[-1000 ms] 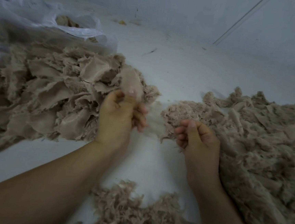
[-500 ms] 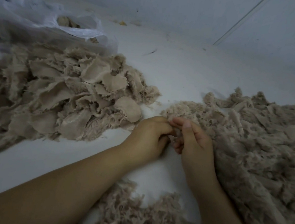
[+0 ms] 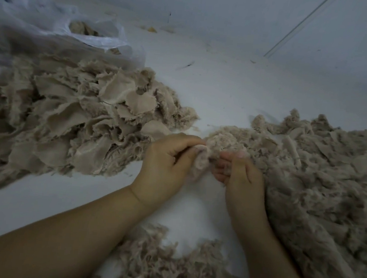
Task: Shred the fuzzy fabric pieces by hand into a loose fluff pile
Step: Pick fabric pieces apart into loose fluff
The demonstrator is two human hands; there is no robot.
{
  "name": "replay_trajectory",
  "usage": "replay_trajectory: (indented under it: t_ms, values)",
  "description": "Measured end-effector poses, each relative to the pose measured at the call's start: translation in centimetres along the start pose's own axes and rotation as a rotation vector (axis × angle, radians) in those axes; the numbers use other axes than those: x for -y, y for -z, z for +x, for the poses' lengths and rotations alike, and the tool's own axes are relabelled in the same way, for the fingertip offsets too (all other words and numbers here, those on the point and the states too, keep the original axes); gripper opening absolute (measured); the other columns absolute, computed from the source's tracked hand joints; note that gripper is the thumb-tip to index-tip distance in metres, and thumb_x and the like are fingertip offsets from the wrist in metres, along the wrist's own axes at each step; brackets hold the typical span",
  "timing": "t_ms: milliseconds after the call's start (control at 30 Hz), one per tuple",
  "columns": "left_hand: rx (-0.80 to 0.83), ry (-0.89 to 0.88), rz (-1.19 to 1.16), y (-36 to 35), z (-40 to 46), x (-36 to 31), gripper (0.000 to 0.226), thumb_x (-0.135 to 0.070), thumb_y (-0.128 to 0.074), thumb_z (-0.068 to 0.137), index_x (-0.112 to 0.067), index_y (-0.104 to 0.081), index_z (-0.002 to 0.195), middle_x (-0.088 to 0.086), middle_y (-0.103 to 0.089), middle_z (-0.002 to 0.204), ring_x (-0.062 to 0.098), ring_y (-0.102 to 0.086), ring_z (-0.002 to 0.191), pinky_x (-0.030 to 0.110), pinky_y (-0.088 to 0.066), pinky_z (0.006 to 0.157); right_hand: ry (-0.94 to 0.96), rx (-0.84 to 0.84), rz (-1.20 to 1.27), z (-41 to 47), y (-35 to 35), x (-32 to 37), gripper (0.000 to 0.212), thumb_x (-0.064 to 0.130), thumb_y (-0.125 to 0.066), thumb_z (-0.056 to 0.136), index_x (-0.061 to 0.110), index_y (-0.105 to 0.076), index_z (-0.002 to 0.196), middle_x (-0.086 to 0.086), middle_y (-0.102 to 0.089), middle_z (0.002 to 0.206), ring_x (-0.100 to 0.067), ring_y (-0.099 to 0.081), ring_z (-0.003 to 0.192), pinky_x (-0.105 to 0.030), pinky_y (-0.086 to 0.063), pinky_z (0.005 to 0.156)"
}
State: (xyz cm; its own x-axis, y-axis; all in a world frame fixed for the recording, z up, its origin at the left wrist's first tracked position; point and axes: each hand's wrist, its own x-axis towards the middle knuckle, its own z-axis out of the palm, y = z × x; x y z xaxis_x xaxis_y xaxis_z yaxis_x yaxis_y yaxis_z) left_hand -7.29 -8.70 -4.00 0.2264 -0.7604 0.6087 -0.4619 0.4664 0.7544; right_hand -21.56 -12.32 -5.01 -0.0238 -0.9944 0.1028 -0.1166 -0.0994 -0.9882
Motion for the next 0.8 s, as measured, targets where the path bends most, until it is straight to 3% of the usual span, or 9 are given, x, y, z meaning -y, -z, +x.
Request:
replay_trajectory:
  t_ms: [100,200,267,333,467,567,667,733,800]
  values:
    - [-0.015,0.14,-0.002,0.1,0.3,0.6,0.019,-0.002,-0.061,0.093,-0.013,-0.072,0.082,-0.016,-0.053,0.055,-0.004,-0.049,0.054,0.011,-0.04,0.056,-0.007,-0.033,0.048,-0.1,0.0,0.2,0.032,0.026,-0.041,0.106,0.022,-0.067,0.088,-0.001,-0.068,0.08,-0.012,-0.067,0.072,-0.02,-0.052,0.064]
    - [-0.027,0.22,-0.047,0.1,0.3,0.8,0.018,-0.006,-0.061,0.094,-0.018,-0.075,0.094,-0.01,-0.064,0.066,-0.004,-0.055,0.059,0.018,-0.048,0.058,0.004,0.038,0.029,-0.4,0.2,0.4,0.017,0.021,-0.054,0.1,0.023,-0.069,0.094,0.007,-0.073,0.08,-0.005,-0.071,0.071,-0.013,-0.047,0.052]
    - [-0.049,0.138,-0.004,-0.2,0.3,0.5,0.017,-0.007,-0.062,0.093,-0.012,-0.075,0.103,-0.012,-0.066,0.082,-0.005,-0.06,0.071,0.015,-0.049,0.067,0.06,0.07,-0.027,-0.5,0.3,0.4,0.017,0.022,-0.059,0.097,0.022,-0.072,0.086,0.001,-0.073,0.075,-0.004,-0.071,0.067,-0.012,-0.044,0.049]
    - [-0.031,0.033,0.046,-0.6,0.1,0.3,0.014,-0.006,-0.066,0.09,-0.009,-0.076,0.1,-0.005,-0.064,0.086,-0.002,-0.058,0.078,0.013,-0.046,0.071,0.115,0.086,-0.056,-0.7,0.2,0.5,0.032,0.028,-0.058,0.098,0.024,-0.073,0.07,-0.002,-0.072,0.073,-0.005,-0.068,0.062,-0.014,-0.045,0.051]
    - [0.153,-0.132,0.053,-1.2,-0.3,-0.1,0.02,0.007,-0.065,0.083,-0.003,-0.076,0.097,0.011,-0.06,0.088,0.011,-0.056,0.082,0.019,-0.046,0.071,0.089,0.094,0.041,-0.8,0.2,0.9,0.045,0.049,-0.054,0.091,0.02,-0.073,0.063,-0.006,-0.066,0.058,-0.012,-0.061,0.053,-0.024,-0.049,0.051]
    - [0.2,-0.138,0.041,-1.0,-0.2,0.1,0.027,0.017,-0.061,0.08,-0.002,-0.076,0.094,0.013,-0.06,0.095,0.016,-0.058,0.089,0.019,-0.047,0.076,0.111,0.136,0.045,-0.6,0.5,0.7,0.036,0.032,-0.059,0.097,0.014,-0.074,0.07,-0.015,-0.065,0.061,-0.019,-0.062,0.059,-0.034,-0.053,0.058]
    - [0.095,0.044,-0.034,-0.9,-0.1,0.1,0.03,0.011,-0.054,0.08,-0.005,-0.069,0.099,0.009,-0.061,0.099,0.021,-0.062,0.091,0.031,-0.054,0.08,0.082,0.123,0.105,-0.4,0.7,0.5,0.03,0.02,-0.059,0.099,0.02,-0.079,0.077,-0.011,-0.071,0.07,-0.016,-0.066,0.068,-0.028,-0.057,0.064]
    - [0.038,0.302,-0.227,-0.9,0.0,-0.1,0.018,0.001,-0.051,0.083,-0.008,-0.063,0.093,0.006,-0.065,0.084,0.025,-0.064,0.075,0.038,-0.056,0.064,0.088,0.117,0.109,-0.4,0.5,0.5,0.028,0.017,-0.057,0.099,0.014,-0.076,0.078,-0.017,-0.067,0.069,-0.016,-0.062,0.067,-0.027,-0.055,0.063]
    - [0.075,0.482,-0.402,-0.8,0.1,-0.1,0.011,-0.009,-0.052,0.096,-0.003,-0.06,0.09,0.007,-0.064,0.066,0.027,-0.06,0.056,0.032,-0.049,0.047,0.102,0.116,0.116,-0.4,0.4,0.5,0.029,0.016,-0.056,0.1,0.007,-0.072,0.077,-0.019,-0.064,0.068,-0.015,-0.059,0.065,-0.027,-0.053,0.061]
